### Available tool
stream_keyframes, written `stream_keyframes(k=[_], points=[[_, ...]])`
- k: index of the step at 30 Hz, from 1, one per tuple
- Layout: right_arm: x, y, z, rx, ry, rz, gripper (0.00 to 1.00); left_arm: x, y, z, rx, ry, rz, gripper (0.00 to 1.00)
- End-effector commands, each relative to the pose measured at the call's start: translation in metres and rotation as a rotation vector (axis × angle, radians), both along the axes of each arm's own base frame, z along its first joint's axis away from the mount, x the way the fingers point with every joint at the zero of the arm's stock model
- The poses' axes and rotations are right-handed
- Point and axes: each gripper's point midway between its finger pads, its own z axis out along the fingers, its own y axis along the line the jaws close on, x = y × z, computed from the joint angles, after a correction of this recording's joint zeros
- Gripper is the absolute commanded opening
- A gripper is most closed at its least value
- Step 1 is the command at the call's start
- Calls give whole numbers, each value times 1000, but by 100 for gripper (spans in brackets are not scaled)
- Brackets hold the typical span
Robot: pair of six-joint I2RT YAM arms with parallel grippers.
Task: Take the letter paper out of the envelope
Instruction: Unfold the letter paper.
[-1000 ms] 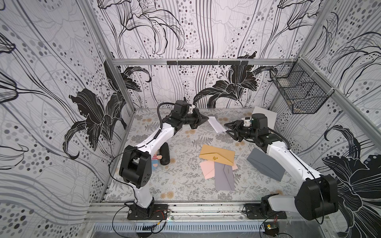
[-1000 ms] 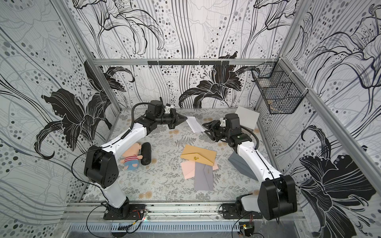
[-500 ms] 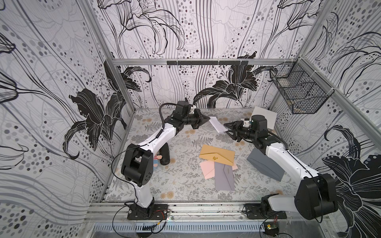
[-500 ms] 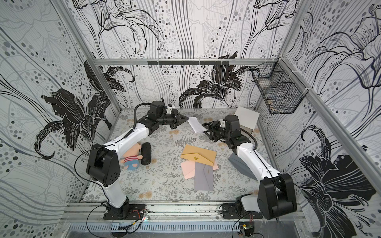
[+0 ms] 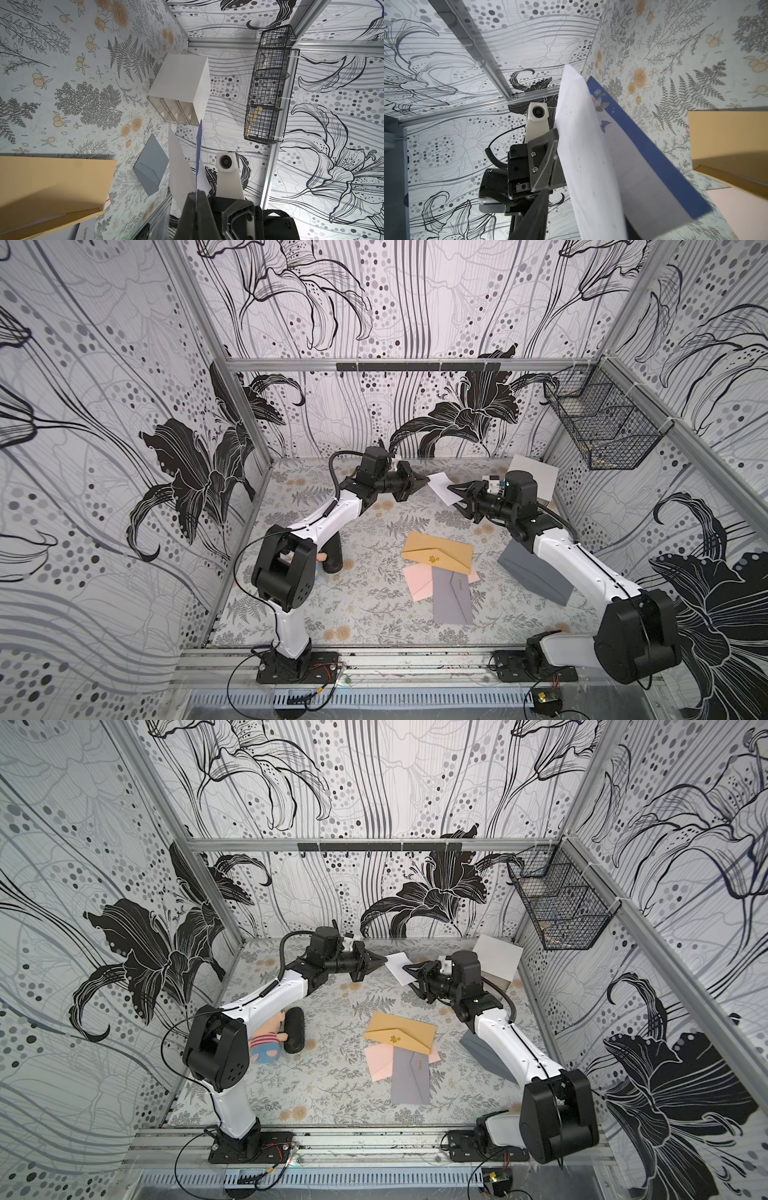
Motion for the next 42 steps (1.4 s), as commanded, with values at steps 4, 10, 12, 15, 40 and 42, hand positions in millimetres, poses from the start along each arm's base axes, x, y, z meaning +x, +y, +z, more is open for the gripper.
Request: stream_keyframes(k=[4, 10, 12, 15, 40, 42], points=[[-1, 7, 10, 10, -36, 15, 39, 3, -10, -1, -14, -22, 7, 0], [-2, 10, 6, -23, -36, 28, 27, 0, -14, -2, -16, -16, 5, 0], [-5, 12, 6, -62, -44, 46, 15, -1, -15, -4, -17, -9, 3, 0], [-9, 11, 6, -175, -67, 87, 0, -3, -15, 4, -23, -26, -6, 3], [-25, 35, 103, -43, -162, 440, 0, -43, 32, 105, -106, -694, -331, 62], [-28, 36, 105, -36, -166, 449, 0, -48, 26, 107, -133, -707, -360, 61]])
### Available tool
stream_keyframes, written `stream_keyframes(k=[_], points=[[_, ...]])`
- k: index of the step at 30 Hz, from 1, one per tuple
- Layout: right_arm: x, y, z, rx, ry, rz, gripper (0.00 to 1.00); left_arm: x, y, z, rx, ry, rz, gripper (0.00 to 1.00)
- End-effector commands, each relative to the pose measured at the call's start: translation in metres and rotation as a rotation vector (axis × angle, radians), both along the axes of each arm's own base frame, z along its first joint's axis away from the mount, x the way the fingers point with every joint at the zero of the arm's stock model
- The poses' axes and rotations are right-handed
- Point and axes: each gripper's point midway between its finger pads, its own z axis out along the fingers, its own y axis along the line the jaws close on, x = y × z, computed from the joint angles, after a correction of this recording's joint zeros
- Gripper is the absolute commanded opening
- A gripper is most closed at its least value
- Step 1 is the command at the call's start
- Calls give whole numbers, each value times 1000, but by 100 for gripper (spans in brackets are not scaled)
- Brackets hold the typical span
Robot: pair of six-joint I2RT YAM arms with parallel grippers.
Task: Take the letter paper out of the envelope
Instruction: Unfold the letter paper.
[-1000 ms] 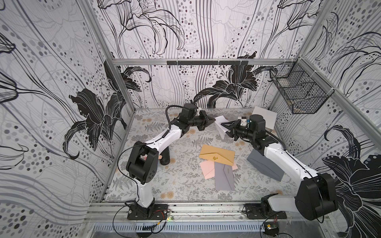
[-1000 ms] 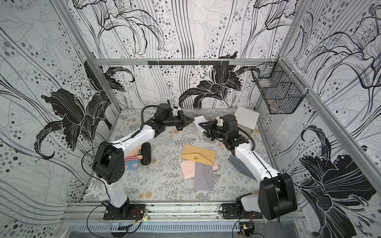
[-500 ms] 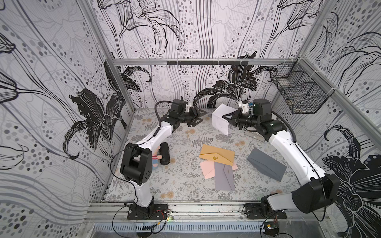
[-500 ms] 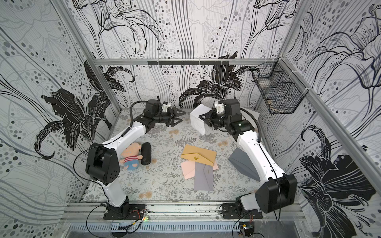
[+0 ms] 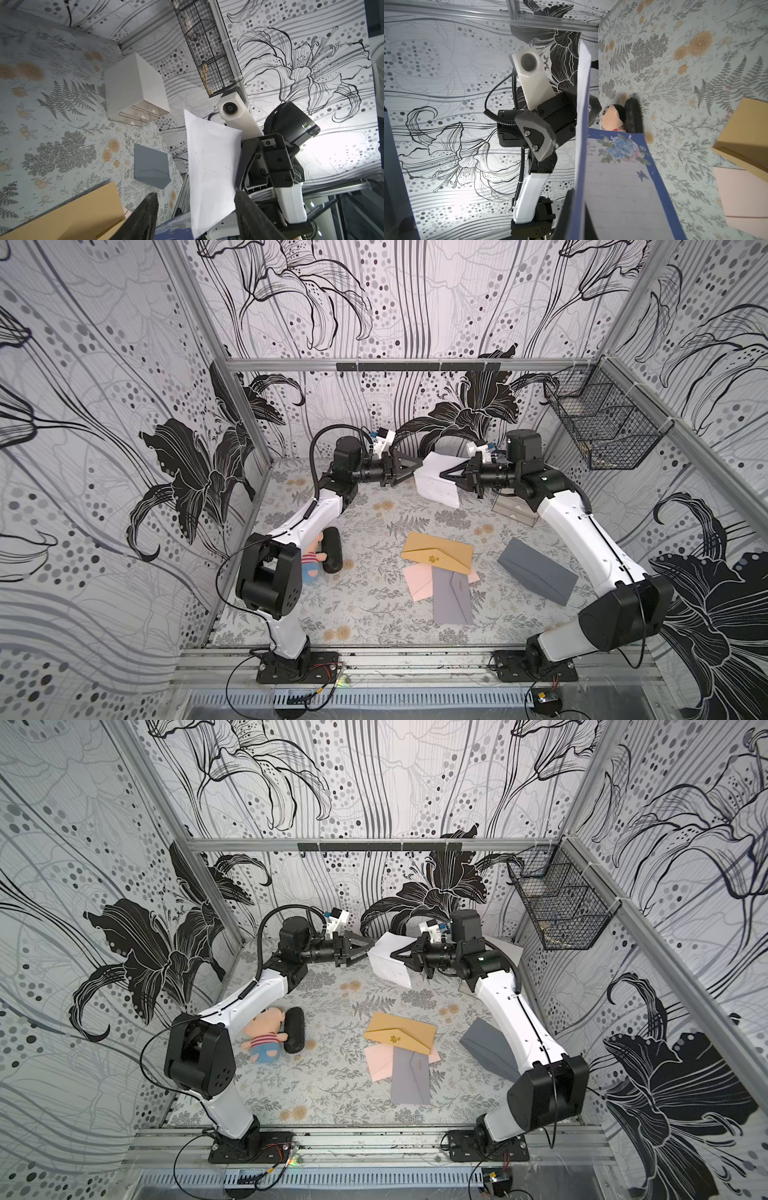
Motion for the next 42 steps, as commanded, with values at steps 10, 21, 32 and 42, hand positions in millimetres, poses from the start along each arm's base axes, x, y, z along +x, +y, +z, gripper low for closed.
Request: stream_keyframes(k=[10, 21, 32, 42], points=[[-1, 2, 12, 35, -25, 46, 0, -30, -17, 20, -104, -91, -157, 51], [2, -5, -1, -27, -31, 50, 0, -27, -9, 10, -32, -81, -82, 32], [2, -5, -12, -43, -20, 56, 0, -27, -17, -5, 54, -40, -75, 13], [-4, -18, -37, -191, -6, 15, 0, -23, -23, -31, 274, -11, 11, 0]])
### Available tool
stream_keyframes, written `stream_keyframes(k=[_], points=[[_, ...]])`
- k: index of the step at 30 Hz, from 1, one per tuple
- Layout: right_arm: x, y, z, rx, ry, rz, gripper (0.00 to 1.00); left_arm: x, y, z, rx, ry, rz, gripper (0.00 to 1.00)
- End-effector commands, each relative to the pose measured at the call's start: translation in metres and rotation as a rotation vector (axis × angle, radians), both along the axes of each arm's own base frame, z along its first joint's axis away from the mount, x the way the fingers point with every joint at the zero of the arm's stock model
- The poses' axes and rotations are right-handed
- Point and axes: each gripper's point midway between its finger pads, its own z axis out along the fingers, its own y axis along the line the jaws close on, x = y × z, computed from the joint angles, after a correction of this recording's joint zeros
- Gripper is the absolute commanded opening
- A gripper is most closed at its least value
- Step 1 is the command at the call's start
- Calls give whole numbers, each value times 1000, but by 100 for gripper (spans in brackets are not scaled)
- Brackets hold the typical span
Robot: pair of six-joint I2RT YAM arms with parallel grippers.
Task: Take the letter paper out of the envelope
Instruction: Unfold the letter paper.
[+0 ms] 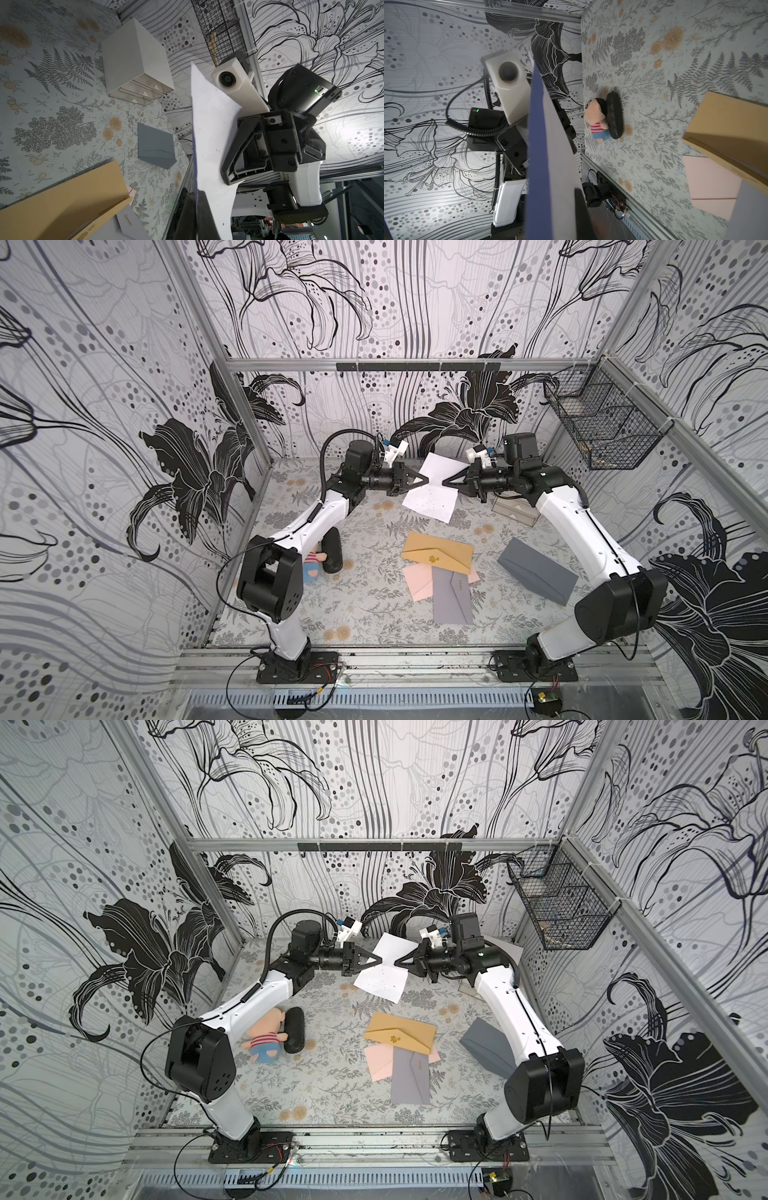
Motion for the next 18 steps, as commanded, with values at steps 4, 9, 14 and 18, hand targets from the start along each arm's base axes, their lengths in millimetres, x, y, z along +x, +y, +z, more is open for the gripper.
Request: stream_keyframes(k=[4, 9, 14, 18], points=[[-11, -6, -15, -158, -11, -18, 0, -2, -8, -21, 267, -58, 70, 0], [-13, -5, -25, -218, -4, -51, 0, 2, -6, -35, 414, -68, 145, 0], [-11, -11, -27, -248, -15, -91, 0, 2, 0, -36, 443, -73, 161, 0], [-12, -15, -24, -263, -28, -111, 29, 0, 7, -36, 452, -64, 165, 0]])
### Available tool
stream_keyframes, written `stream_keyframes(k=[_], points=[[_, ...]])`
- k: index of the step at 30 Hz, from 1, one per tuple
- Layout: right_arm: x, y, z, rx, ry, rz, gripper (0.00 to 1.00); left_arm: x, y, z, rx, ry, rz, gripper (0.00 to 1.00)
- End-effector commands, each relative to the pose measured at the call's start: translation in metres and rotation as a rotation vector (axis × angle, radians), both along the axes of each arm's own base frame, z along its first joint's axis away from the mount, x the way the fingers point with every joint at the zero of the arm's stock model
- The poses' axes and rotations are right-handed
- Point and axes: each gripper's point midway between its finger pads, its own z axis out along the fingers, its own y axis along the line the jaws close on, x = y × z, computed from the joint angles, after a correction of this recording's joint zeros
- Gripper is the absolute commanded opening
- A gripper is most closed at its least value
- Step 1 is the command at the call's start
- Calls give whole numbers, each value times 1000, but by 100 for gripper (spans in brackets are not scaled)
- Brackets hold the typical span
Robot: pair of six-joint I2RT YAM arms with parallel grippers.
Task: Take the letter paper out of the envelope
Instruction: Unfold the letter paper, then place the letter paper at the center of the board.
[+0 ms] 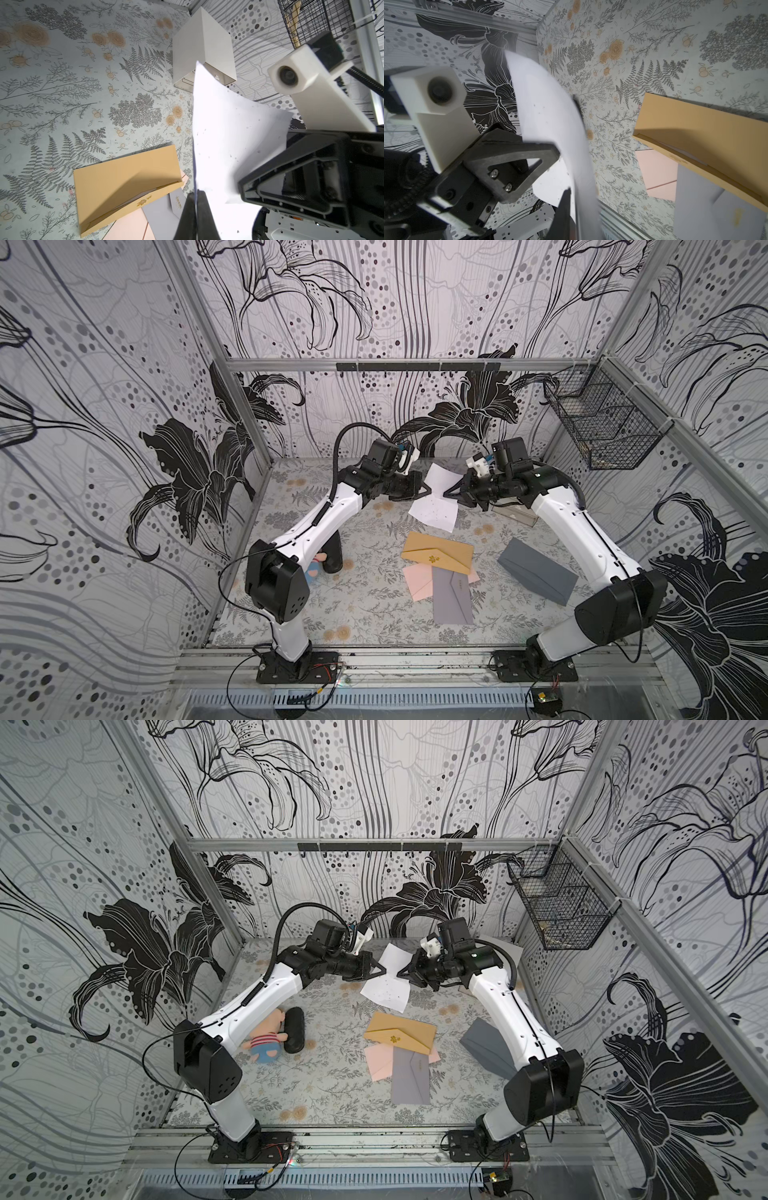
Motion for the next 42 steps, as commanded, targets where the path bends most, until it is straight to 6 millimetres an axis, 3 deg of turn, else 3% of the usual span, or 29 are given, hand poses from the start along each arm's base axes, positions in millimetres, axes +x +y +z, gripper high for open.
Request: stream_keyframes(k=[1, 6, 10, 17, 23, 30, 42], points=[[-6, -13, 9, -57, -52, -33, 35, 6, 17, 5, 53, -37, 42, 0], [-7, -44, -1, -218, -78, -127, 49, 9, 71, -10, 291, -31, 184, 0], [-11, -62, -7, -323, -112, -155, 53, -2, 117, -38, 591, -11, 271, 0], [-20, -69, -13, -360, -146, -143, 53, -42, 154, -93, 1025, 71, 300, 0], [-27, -66, -21, -335, -133, -140, 53, -73, 161, -121, 1395, 90, 357, 0], [-33, -63, -23, -311, -125, -132, 53, -102, 137, -168, 1628, 11, 284, 0], [-34, -55, -25, -274, -112, -106, 53, -145, 137, -221, 1673, 31, 234, 0]])
